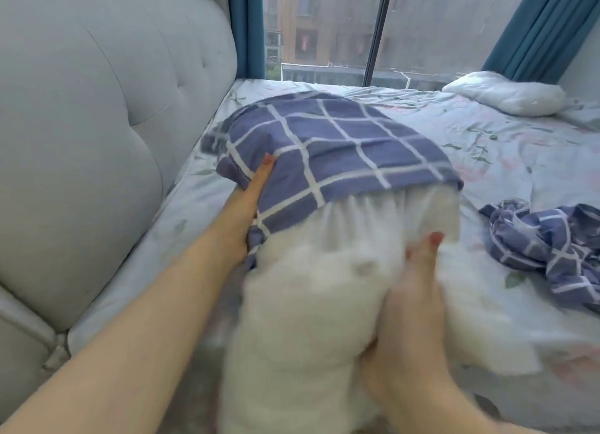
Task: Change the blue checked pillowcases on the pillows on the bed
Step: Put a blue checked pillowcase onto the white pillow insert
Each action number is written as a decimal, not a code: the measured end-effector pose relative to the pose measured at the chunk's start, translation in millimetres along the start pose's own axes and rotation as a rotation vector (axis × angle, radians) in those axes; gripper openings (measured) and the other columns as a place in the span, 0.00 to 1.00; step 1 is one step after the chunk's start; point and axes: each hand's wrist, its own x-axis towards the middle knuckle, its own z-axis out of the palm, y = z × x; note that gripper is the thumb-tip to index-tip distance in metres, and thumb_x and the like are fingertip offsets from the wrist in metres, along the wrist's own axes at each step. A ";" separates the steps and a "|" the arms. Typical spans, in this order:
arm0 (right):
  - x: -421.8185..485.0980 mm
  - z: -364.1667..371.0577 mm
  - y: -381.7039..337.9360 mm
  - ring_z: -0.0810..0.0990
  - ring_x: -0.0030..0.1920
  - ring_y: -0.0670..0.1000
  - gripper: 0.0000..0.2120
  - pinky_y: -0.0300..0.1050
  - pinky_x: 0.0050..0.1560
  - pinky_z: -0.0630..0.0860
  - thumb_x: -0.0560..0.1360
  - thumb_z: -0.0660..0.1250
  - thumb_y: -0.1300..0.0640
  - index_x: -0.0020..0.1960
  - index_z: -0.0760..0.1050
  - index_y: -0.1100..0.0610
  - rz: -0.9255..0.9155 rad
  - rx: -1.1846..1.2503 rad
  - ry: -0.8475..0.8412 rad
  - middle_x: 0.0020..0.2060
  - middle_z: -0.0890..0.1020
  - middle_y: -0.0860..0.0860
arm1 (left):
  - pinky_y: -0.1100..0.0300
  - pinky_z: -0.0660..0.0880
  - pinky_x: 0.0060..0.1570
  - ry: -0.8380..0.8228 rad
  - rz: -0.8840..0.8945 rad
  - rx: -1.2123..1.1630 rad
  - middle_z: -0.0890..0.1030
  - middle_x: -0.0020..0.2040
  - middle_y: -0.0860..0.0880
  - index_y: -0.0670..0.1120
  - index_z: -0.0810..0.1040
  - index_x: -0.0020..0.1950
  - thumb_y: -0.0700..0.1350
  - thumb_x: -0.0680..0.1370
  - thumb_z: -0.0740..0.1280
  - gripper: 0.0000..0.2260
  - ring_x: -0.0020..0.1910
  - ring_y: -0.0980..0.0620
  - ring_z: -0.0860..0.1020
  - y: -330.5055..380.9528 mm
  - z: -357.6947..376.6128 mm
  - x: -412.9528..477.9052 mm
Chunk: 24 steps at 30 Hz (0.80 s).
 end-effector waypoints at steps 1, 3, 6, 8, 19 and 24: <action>-7.1 4.0 7.0 0.85 0.51 0.53 0.42 0.58 0.56 0.79 0.62 0.57 0.18 0.62 0.77 0.47 0.053 -0.021 -0.002 0.51 0.85 0.49 | 0.54 0.82 0.49 0.036 -0.006 0.071 0.85 0.55 0.51 0.54 0.75 0.67 0.65 0.66 0.71 0.31 0.52 0.50 0.84 -1.5 -8.5 5.4; -6.5 5.9 14.4 0.79 0.28 0.47 0.30 0.45 0.31 0.79 0.71 0.54 0.24 0.45 0.72 0.50 0.191 -0.029 -0.053 0.29 0.80 0.46 | 0.47 0.81 0.51 0.144 -0.078 0.333 0.85 0.52 0.46 0.47 0.76 0.65 0.64 0.69 0.74 0.32 0.48 0.43 0.84 -10.6 -27.9 10.2; 21.3 -2.1 12.1 0.65 0.18 0.48 0.24 0.37 0.23 0.62 0.79 0.51 0.33 0.36 0.63 0.52 0.151 -0.299 -0.019 0.19 0.66 0.47 | 0.58 0.75 0.40 0.196 -0.197 0.706 0.82 0.43 0.46 0.40 0.79 0.57 0.60 0.77 0.68 0.24 0.41 0.47 0.80 -27.6 -49.9 4.4; 42.2 -5.8 1.7 0.66 0.19 0.50 0.24 0.37 0.24 0.63 0.81 0.53 0.39 0.35 0.67 0.55 0.070 -0.417 0.042 0.20 0.68 0.49 | 0.59 0.74 0.42 0.163 -0.154 0.776 0.82 0.48 0.46 0.44 0.78 0.54 0.59 0.78 0.67 0.18 0.47 0.46 0.80 -30.8 -53.5 -1.5; 122.2 -73.3 -36.7 0.76 0.55 0.51 0.15 0.36 0.54 0.66 0.73 0.74 0.56 0.58 0.81 0.56 -0.466 -1.284 -0.106 0.55 0.79 0.52 | 0.68 0.57 0.63 0.054 0.407 1.125 0.73 0.68 0.55 0.51 0.79 0.66 0.50 0.77 0.71 0.17 0.70 0.50 0.66 -43.6 -43.2 0.1; 135.5 -75.9 -23.4 0.80 0.52 0.53 0.05 0.36 0.49 0.69 0.73 0.73 0.60 0.48 0.85 0.57 -0.562 -1.274 -0.029 0.47 0.82 0.50 | 0.59 0.64 0.67 0.087 0.350 1.016 0.77 0.63 0.54 0.54 0.84 0.57 0.50 0.74 0.74 0.12 0.67 0.49 0.70 -50.8 -43.2 11.2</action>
